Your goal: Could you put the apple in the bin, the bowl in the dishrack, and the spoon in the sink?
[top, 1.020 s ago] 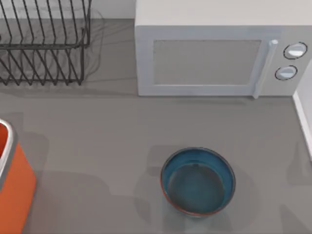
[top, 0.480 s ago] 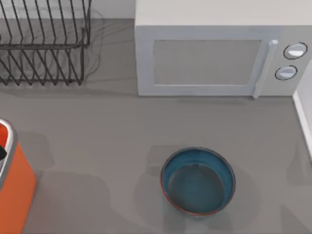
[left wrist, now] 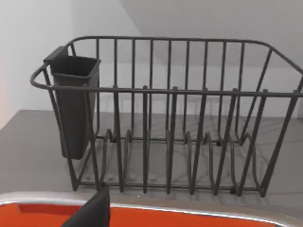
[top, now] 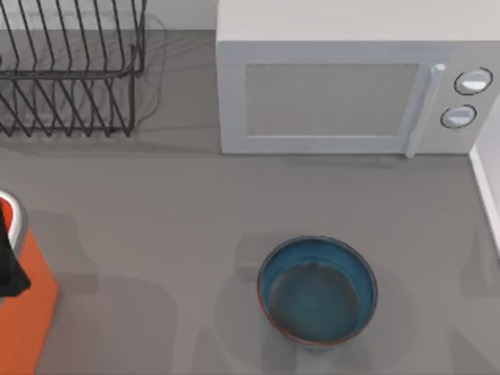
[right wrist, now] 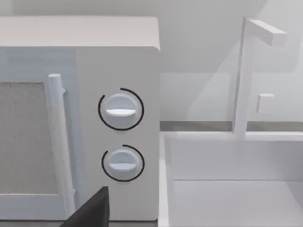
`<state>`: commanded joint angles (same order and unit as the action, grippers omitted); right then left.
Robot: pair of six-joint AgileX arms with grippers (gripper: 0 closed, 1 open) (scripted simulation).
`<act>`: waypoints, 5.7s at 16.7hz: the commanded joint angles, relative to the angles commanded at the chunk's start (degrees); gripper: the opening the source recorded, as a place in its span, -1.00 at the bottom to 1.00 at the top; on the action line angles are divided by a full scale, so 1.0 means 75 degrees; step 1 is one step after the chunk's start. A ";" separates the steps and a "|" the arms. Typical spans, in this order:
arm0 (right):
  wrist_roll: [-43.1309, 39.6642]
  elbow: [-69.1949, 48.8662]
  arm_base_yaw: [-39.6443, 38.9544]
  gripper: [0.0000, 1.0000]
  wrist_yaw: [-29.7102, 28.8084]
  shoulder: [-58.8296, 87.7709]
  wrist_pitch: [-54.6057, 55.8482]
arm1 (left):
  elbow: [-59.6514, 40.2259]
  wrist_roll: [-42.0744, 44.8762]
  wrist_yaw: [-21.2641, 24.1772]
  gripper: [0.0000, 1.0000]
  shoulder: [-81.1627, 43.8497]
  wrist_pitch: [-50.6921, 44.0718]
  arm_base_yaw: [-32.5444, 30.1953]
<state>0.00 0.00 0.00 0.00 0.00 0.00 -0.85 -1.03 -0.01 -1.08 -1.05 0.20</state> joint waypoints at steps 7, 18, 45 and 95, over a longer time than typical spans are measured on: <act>0.0000 0.0000 0.0000 1.00 0.0000 0.0000 0.0000 | 0.0086 0.0125 0.0000 1.00 0.0115 0.0124 0.0002; 0.0000 0.0000 0.0000 1.00 0.0000 0.0000 0.0000 | -0.4524 -0.2515 -0.0505 1.00 -0.5016 -0.3066 -0.0983; 0.0000 0.0000 0.0000 1.00 0.0000 0.0000 0.0000 | -1.8909 -0.7612 0.0050 1.00 -1.8767 -1.1969 -0.8024; 0.0000 0.0000 0.0000 1.00 0.0000 0.0000 0.0000 | -1.7290 -0.7637 0.0042 -1.00 -1.8668 -1.0379 -0.8021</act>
<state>0.00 0.00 0.00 0.00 0.00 0.00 -130.52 -58.31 0.30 -141.09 -78.89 -59.96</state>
